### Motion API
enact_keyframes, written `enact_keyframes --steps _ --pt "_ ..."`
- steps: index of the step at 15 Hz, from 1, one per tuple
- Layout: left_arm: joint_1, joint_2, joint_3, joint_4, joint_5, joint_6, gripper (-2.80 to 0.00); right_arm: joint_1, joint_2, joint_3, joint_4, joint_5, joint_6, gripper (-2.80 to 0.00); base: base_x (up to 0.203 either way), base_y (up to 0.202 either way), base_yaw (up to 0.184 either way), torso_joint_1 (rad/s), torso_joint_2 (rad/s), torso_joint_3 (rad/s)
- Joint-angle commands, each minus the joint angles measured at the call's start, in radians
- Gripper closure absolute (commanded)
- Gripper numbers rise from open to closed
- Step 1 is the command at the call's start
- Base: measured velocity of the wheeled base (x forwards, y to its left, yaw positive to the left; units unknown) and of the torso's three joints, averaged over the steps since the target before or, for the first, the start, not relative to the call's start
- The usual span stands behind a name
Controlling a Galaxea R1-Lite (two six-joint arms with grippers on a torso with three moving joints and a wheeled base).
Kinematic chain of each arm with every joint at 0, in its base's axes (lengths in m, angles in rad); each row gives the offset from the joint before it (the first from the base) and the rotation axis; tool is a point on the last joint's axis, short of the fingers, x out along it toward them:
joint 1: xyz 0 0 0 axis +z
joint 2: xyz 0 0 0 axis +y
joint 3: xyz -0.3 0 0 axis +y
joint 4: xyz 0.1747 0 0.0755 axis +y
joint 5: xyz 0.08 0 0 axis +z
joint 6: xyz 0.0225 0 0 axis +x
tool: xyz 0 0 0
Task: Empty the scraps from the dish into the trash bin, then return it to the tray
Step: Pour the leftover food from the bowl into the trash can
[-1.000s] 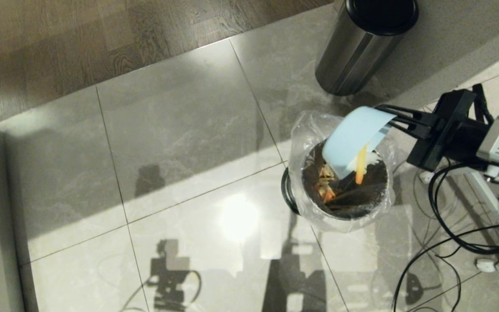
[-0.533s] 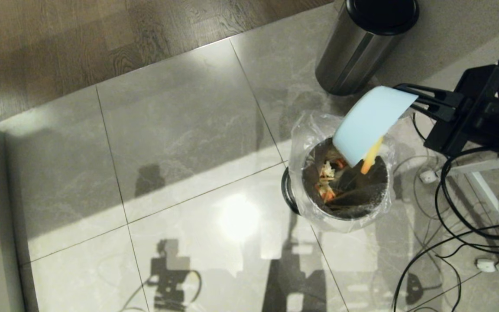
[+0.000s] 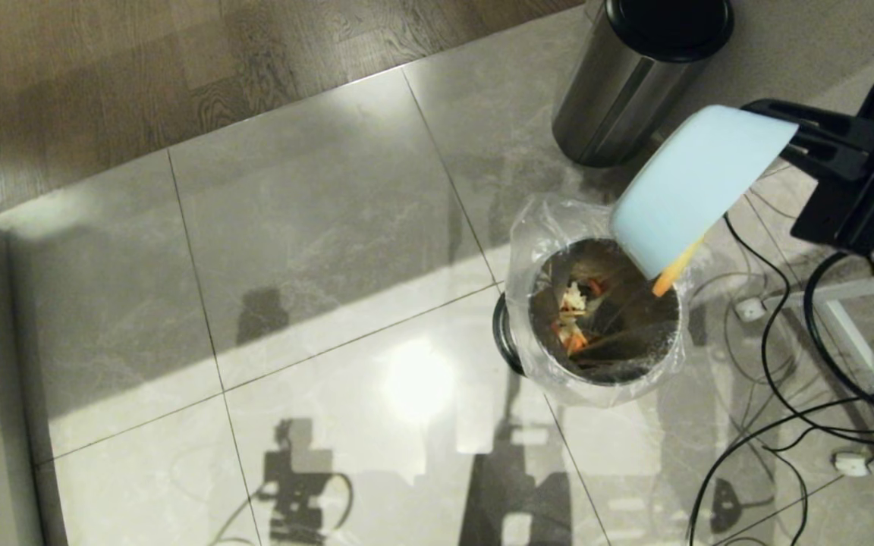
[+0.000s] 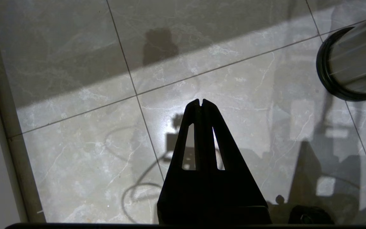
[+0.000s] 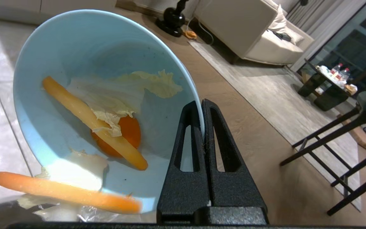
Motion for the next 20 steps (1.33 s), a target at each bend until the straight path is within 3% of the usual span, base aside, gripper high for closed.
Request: enact_keyframes --steps 1,7,14,16,20 --pt "0.0 0.001 0.0 0.0 0.0 -0.001 0.0 0.0 -0.034 -0.017 -0.049 0.006 0.032 0.0 0.0 0.0 0.0 0.0 0.0 0.0" --pt "0.0 0.001 0.0 0.0 0.0 -0.001 0.0 -0.001 -0.039 -0.039 -0.049 0.004 0.18 0.0 0.0 0.0 0.0 0.0 0.0 0.0" --pt "0.0 0.001 0.0 0.0 0.0 -0.001 0.0 0.012 -0.075 -0.088 -0.049 0.002 0.268 0.0 0.0 0.0 0.0 0.0 0.0 0.0" --pt "-0.001 0.001 0.0 0.0 0.0 -0.001 0.0 0.019 -0.107 -0.111 -0.049 0.001 0.337 0.0 0.0 0.0 0.0 0.0 0.0 0.0" --pt "0.0 0.001 0.0 0.0 0.0 -0.001 0.0 0.024 -0.125 -0.093 -0.049 -0.003 0.359 0.0 0.0 0.0 0.0 0.0 0.0 0.0"
